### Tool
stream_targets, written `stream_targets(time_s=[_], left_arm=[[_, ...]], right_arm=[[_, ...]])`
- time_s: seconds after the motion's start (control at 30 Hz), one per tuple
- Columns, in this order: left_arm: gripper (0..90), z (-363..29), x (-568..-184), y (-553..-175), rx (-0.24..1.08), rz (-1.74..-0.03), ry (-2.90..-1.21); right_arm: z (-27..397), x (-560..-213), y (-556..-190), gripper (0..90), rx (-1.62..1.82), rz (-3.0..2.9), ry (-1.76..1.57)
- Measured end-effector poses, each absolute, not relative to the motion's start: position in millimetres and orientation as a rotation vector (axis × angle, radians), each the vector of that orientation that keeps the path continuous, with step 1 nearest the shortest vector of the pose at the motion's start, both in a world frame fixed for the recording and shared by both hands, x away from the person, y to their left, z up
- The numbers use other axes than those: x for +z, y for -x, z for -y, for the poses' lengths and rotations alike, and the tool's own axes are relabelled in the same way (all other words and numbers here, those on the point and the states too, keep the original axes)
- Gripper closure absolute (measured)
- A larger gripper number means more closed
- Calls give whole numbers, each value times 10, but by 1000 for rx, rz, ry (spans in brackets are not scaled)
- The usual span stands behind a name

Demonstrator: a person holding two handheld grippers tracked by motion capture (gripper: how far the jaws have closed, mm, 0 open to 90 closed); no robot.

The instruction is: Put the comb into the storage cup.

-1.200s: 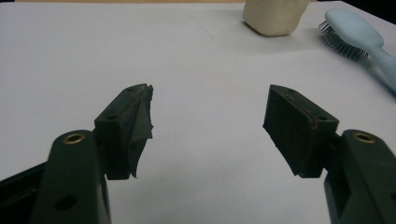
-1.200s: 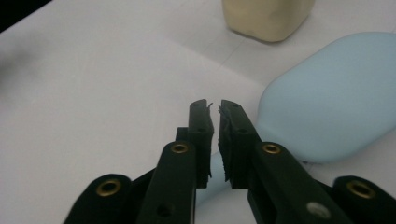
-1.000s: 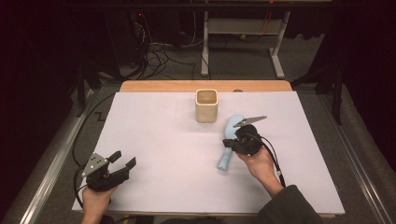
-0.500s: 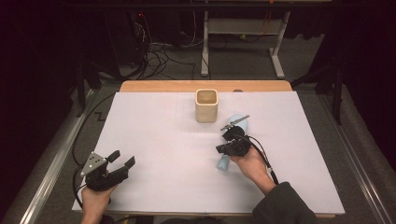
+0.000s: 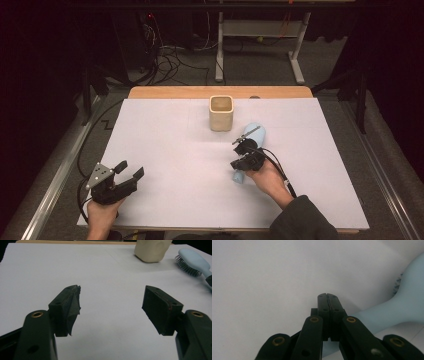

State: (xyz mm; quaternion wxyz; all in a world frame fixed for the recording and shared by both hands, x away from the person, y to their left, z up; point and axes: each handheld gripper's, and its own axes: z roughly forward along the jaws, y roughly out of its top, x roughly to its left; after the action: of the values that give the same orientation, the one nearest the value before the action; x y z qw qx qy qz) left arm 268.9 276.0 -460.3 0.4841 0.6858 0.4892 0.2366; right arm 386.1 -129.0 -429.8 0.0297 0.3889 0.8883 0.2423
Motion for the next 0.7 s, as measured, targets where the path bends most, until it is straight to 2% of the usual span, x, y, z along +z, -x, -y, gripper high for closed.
stream_targets(time_s=[0.7], left_arm=[[308, -2762, -4601, -2684, 571, -1187, -1673]], right_arm=[[1382, -4298, -3807, 900, 689, -2748, -1200]])
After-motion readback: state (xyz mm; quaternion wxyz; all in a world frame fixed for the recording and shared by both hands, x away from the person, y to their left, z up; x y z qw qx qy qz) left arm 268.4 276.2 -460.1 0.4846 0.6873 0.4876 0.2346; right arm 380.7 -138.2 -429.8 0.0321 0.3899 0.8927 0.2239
